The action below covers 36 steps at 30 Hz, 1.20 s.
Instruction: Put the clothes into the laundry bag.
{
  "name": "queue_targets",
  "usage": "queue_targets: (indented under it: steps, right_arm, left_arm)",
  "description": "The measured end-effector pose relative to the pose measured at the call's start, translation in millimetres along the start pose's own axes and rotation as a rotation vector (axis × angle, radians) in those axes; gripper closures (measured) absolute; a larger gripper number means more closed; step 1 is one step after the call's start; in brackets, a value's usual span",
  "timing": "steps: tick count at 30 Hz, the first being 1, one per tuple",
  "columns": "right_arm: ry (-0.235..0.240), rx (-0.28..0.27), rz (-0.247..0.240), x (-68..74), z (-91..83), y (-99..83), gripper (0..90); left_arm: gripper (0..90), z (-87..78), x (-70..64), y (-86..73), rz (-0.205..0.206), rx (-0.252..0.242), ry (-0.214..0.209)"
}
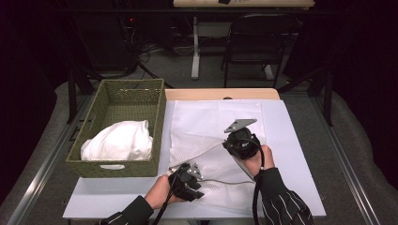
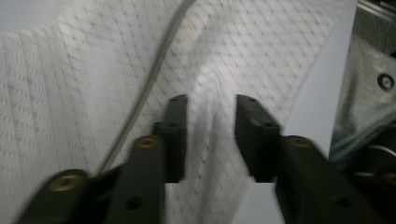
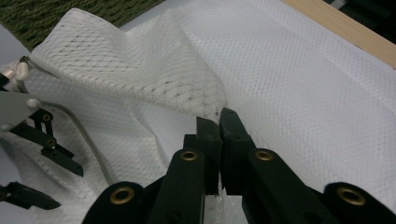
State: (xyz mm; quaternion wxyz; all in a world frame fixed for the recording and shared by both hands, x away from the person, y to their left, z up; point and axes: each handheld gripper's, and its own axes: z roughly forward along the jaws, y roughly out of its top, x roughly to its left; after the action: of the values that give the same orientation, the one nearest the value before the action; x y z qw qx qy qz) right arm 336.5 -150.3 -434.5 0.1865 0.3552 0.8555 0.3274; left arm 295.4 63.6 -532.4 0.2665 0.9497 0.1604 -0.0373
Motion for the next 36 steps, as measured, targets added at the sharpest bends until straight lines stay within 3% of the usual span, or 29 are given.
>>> queue_targets:
  steps: [3,9,15,18,23,36]
  right_arm:
    - [0.007,0.003,-0.005,0.1,1.0,-0.6,88.5]
    - [0.025,0.008,-0.020,1.1,3.3,-0.9,88.5]
    - [0.036,0.021,-0.030,0.0,8.0,-2.2,88.5]
    - [0.038,0.026,-0.030,0.1,9.6,-3.1,88.5]
    - [0.036,0.024,-0.027,-0.1,9.4,-3.2,88.5]
    - [0.027,0.033,-0.026,-0.8,8.9,-3.7,88.5]
  left_arm:
    - [43.5,-11.7,-0.1,-2.9,0.018,0.000,0.006]
    - [29.3,-35.5,7.2,-10.8,-0.013,-0.050,-0.003]
    - [19.8,-59.5,12.0,-22.2,-0.012,-0.062,0.009]
    - [17.2,-71.1,10.9,-23.8,0.003,-0.063,0.008]
    - [16.7,-93.1,9.3,-24.2,0.037,-0.054,0.042]
    - [12.3,-143.5,20.1,-28.0,0.053,-0.061,0.101]
